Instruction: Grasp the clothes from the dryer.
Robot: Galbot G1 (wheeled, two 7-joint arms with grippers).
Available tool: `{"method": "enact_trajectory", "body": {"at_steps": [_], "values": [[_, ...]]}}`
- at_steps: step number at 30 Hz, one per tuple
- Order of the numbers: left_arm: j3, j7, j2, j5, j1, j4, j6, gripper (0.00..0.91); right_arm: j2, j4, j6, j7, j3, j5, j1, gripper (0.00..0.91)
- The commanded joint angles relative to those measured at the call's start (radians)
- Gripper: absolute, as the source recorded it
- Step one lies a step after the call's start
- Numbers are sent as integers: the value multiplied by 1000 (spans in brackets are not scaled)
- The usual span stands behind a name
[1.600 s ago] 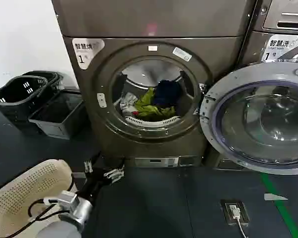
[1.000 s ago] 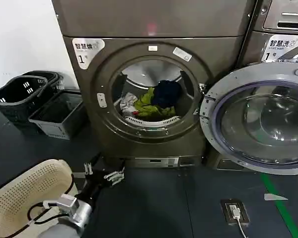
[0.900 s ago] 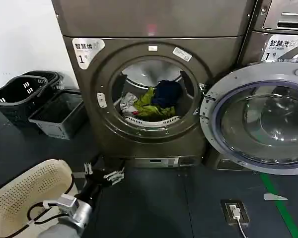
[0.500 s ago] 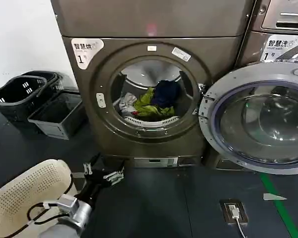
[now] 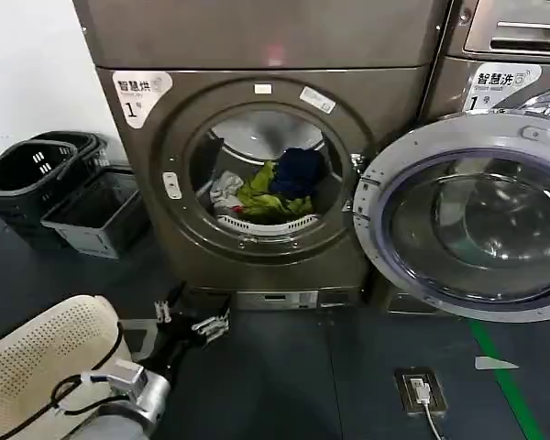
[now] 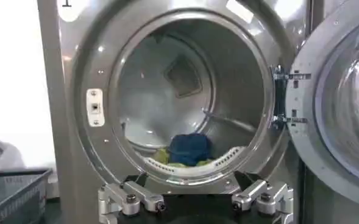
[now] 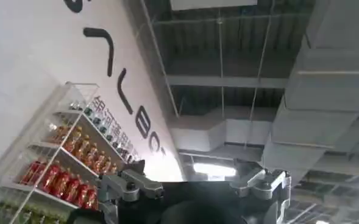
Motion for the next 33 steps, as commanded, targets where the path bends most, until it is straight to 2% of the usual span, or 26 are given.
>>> {"method": "enact_trajectory", "body": {"at_steps": [1, 30, 32, 33], "values": [[2, 2, -8, 6, 4, 1, -4, 907, -5, -2, 1, 0, 0, -1, -2, 907], [-2, 4, -6, 34, 25, -25, -6, 907, -1, -1, 19, -26, 13, 10, -10, 907], [-2, 4, -5, 34, 25, -25, -5, 907, -1, 2, 19, -23, 13, 3, -12, 907], [-1, 4, -3, 33, 25, -25, -6, 907, -2, 0, 20, -31, 12, -32, -14, 907]]}}
